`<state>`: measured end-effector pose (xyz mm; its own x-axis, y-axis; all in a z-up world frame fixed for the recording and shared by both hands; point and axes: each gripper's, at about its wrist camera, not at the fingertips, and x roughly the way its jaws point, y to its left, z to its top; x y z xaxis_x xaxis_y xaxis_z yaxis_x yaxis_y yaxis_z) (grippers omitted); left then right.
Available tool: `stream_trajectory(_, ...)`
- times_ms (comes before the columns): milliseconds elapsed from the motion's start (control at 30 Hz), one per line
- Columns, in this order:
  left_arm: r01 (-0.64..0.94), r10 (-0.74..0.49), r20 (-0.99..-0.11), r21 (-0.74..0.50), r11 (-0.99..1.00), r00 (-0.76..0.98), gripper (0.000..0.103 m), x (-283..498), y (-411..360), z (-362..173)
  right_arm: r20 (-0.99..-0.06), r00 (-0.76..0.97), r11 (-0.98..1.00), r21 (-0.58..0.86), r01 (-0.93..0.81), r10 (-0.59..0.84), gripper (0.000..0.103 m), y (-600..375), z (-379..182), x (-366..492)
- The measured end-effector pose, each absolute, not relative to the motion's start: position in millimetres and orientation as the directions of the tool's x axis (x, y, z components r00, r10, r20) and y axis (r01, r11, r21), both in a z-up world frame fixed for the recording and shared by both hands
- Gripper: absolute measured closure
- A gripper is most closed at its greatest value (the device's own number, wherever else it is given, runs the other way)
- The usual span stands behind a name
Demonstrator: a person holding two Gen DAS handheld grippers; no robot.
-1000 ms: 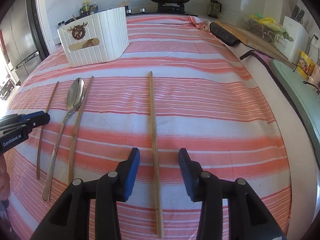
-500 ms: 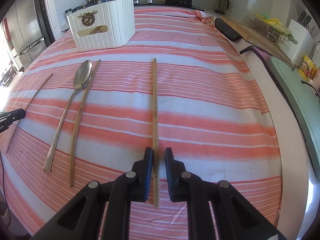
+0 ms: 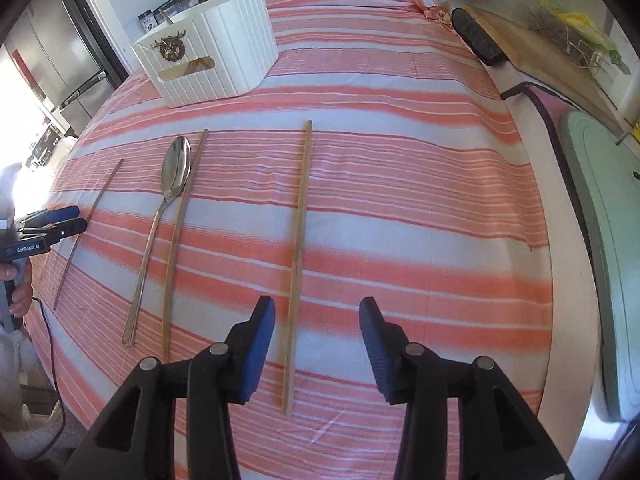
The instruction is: Organize utensils
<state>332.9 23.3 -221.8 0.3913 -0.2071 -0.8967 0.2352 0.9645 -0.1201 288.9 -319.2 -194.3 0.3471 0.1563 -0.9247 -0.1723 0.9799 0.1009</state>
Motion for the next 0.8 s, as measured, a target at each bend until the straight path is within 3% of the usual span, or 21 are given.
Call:
stream_trajectory(200,0.230,-0.168,-0.914,-0.085,0.969,0.369,0.053,366.4,11.6,-221.3,-0.933,0.327,0.975,0.088,-0.204,0.153,0.058,-296.9,-210.0,348.6)
stream_trajectory(300,0.216,-0.155,-0.914,-0.076,0.973,0.376,0.076,378.0,7.9,-220.1,-0.928,0.344,0.976,0.072,-0.207,0.142,0.058,-281.4,-218.5,381.4)
stream_trajectory(333,0.214,-0.157,-0.912,-0.079,0.974,0.378,0.091,380.5,7.1,-220.3,-0.921,0.367,0.978,0.065,-0.196,0.135,0.058,-278.1,-219.0,391.0)
stream_trajectory(367,0.211,-0.168,-0.910,-0.092,0.973,0.378,0.097,382.5,7.3,-220.9,-0.915,0.383,0.982,0.054,-0.184,0.122,0.059,-275.2,-219.5,399.8)
stream_trajectory(400,0.204,-0.179,-0.907,-0.106,0.973,0.382,0.098,383.4,9.1,-221.0,-0.910,0.401,0.985,0.034,-0.172,0.102,0.072,-272.7,-219.6,406.4)
stream_trajectory(433,0.195,-0.185,-0.903,-0.116,0.974,0.388,0.099,383.2,11.1,-220.3,-0.906,0.416,0.988,0.009,-0.157,0.074,0.095,-270.9,-219.8,410.6)
stream_trajectory(567,0.188,-0.222,-0.858,-0.150,0.971,0.463,0.099,369.0,21.5,-197.5,-0.882,0.448,0.988,0.102,-0.117,0.144,0.097,-279.3,-208.0,404.2)
stream_trajectory(800,0.246,-0.299,-0.725,-0.183,0.952,0.620,0.099,325.6,33.0,-117.8,-0.747,0.599,0.957,0.207,-0.205,0.290,0.097,-292.1,-113.6,339.2)
